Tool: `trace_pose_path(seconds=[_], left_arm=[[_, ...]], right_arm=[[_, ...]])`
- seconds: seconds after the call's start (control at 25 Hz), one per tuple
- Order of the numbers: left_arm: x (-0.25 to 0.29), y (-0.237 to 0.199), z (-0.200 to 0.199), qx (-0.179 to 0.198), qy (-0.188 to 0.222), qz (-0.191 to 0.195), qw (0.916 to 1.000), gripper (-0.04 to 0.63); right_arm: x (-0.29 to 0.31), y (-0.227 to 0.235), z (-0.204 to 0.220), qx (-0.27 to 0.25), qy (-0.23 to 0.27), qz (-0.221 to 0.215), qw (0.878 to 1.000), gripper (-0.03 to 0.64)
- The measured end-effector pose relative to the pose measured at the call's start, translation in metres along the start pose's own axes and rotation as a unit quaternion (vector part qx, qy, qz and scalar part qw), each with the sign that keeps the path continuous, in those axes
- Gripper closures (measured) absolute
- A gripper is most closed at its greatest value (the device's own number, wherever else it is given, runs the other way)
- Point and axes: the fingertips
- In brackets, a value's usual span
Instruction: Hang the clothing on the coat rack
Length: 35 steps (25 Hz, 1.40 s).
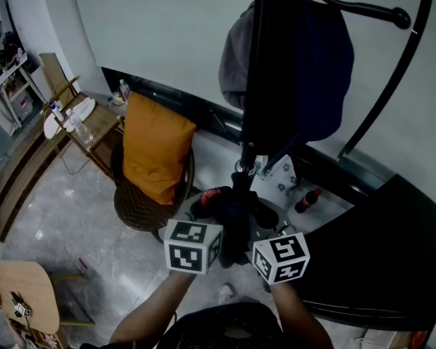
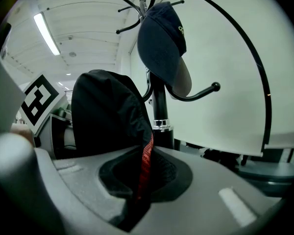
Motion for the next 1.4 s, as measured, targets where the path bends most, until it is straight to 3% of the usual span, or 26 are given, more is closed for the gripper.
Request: trace_pose_path(seconds=[1.4], left_arm=[[-0.02,0.012,0.036,-0.01,-0.021,0.011,0.9997,0.571]], right_arm=[[-0.017,-0.014,0.039,0.013,-0.021,0.015,1.0,0.588]])
Point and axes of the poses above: the fingertips, and each gripper's own axes: x forward along the fingers, y to its right, z out of its underside, and after that the axes turned 6 degrees about x, right-handed
